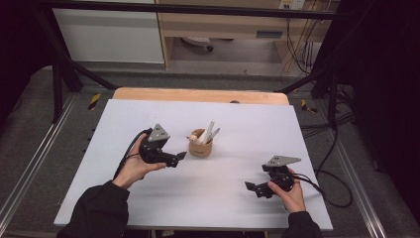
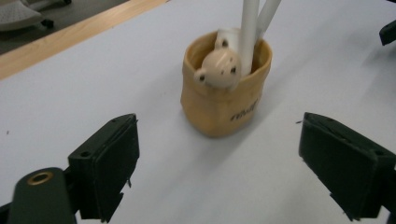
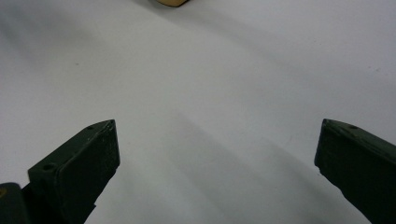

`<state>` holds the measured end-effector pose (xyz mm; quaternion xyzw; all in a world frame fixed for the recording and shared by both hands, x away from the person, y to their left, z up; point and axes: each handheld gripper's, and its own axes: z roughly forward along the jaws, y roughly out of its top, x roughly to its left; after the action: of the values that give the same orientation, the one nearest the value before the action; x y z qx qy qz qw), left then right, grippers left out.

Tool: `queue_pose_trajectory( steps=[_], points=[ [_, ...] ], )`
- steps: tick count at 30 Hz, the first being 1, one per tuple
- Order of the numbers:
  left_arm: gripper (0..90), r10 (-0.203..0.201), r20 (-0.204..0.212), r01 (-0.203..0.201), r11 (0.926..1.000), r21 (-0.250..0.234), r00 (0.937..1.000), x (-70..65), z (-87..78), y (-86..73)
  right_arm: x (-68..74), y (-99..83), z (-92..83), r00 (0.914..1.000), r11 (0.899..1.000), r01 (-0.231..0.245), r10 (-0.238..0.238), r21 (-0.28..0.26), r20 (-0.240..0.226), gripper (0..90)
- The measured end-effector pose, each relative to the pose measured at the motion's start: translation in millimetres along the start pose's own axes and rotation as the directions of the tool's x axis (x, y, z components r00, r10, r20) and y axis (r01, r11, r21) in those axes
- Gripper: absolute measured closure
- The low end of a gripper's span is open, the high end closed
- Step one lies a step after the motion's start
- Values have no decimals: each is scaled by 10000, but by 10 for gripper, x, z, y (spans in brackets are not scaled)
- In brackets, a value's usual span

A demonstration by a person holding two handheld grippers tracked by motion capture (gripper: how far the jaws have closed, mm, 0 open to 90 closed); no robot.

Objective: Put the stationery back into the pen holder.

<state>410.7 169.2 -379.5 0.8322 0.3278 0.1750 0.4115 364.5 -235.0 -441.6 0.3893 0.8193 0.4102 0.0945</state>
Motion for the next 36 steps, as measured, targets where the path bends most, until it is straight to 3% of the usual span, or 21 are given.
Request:
queue_pose_trajectory(
  steps=[9,21,26,36],
  points=[
    [72,-491,-93,492,9987,131,9988,81,-105,-418,1,-3,2,10000,10000,33,-33,17,33,7],
    [64,-645,-145,649,9975,264,9978,147,-263,-889,-18,-21,-27,10000,10000,-74,74,-21,57,8],
    [64,-752,-223,763,9958,497,9969,182,-319,-1027,-18,-28,-21,10000,10000,-39,39,12,74,7],
    [64,-946,-486,969,9941,478,9943,258,-417,-1170,-8,-35,-11,10000,9999,-76,76,74,34,7]
  ],
)
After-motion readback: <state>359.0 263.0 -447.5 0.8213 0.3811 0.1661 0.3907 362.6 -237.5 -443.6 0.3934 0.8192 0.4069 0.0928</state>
